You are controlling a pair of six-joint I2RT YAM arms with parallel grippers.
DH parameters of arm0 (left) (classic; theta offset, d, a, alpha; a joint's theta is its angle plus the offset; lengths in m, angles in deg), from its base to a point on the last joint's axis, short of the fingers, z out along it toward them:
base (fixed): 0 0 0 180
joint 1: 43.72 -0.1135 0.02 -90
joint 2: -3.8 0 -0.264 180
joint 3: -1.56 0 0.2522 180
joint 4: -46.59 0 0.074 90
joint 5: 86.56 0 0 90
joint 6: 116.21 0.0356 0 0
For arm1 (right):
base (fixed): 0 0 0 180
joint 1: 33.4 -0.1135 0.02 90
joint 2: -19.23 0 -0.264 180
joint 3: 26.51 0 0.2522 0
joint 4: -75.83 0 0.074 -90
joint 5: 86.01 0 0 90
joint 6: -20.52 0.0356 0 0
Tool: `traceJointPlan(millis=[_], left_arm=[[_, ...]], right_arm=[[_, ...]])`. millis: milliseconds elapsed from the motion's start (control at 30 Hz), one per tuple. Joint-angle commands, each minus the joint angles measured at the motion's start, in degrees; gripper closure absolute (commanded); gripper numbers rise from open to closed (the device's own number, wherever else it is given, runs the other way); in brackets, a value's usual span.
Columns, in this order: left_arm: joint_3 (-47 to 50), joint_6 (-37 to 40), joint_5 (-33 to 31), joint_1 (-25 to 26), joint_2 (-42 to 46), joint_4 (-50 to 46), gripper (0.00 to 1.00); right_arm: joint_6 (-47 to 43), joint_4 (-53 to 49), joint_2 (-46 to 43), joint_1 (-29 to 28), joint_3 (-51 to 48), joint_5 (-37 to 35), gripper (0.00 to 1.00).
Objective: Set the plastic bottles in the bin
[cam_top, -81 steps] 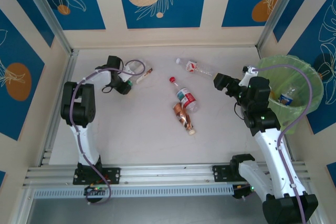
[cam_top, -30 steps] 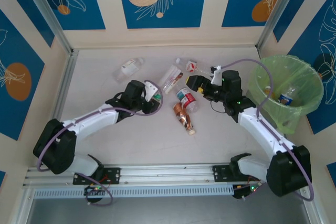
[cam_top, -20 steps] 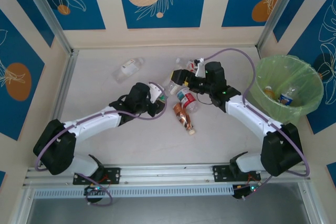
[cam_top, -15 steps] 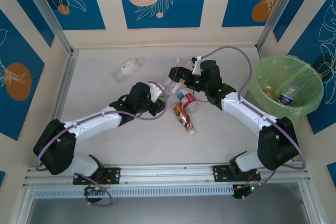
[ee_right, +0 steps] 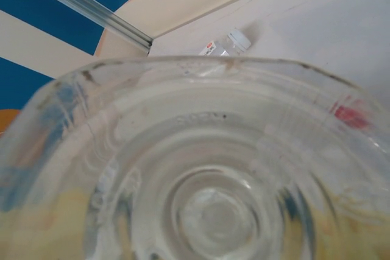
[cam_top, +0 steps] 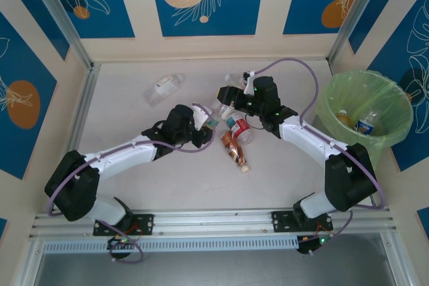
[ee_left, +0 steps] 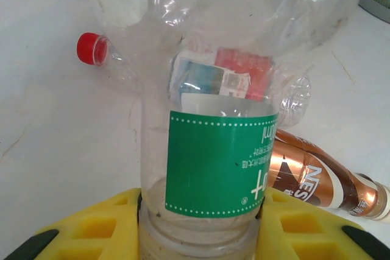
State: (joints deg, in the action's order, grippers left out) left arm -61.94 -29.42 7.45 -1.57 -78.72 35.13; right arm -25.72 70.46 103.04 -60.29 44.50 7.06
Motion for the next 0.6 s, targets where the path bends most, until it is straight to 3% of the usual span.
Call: traceJointPlan(millis=[0,433,567], left_arm=[[-2.5,-1.6,-0.6,0.6,-1.0,-0.1,1.0],[-4.2,-2.2,0.2,0.6,-2.1,-2.2,1.0],[-4.4,-2.5,0.6,0.6,-2.5,-2.1,0.96]], right_arm=[[-1.6,-0.2,-1.3,-0.1,1.3,-1.0,0.33],[-2.5,-2.0,-2.9,-0.3,1.0,-0.4,0.44],[-2.9,-2.1,-3.4,-0.2,0.9,-1.1,0.48]])
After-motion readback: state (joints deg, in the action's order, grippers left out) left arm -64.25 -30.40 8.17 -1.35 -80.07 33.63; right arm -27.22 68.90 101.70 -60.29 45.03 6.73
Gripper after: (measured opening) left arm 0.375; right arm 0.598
